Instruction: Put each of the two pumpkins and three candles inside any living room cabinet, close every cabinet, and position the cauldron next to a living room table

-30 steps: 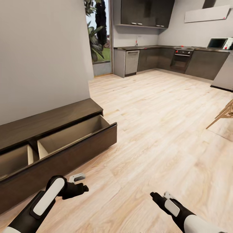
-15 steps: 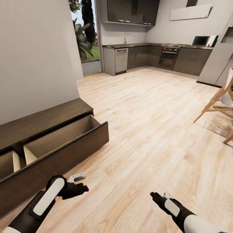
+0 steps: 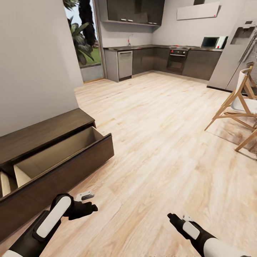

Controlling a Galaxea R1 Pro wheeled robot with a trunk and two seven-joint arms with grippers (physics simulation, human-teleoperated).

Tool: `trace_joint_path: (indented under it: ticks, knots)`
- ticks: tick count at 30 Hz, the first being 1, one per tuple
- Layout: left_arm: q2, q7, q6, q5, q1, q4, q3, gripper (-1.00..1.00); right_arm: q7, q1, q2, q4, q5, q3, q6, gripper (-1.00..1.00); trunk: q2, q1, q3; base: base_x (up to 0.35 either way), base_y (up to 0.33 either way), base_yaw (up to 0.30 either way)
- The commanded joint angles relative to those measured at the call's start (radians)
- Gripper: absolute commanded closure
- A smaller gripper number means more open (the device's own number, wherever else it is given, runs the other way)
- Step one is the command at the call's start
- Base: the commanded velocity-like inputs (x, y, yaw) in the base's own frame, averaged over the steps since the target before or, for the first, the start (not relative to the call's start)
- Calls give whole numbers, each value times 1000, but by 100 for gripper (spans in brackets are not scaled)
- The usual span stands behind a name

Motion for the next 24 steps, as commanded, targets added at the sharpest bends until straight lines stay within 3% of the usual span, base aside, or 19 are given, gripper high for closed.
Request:
trace_joint_path:
  ticks: [1, 24]
  knots:
    - [1, 10, 0, 10, 0, -1, -2, -100, -7, 0, -1, 1, -9, 8, 3, -100, 0, 0, -2, 0, 0, -150]
    - [1, 11, 0, 10, 0, -1, -2, -100, -9, 0, -1, 7, -19, 5, 8, -100, 0, 0, -24, 0, 0, -148]
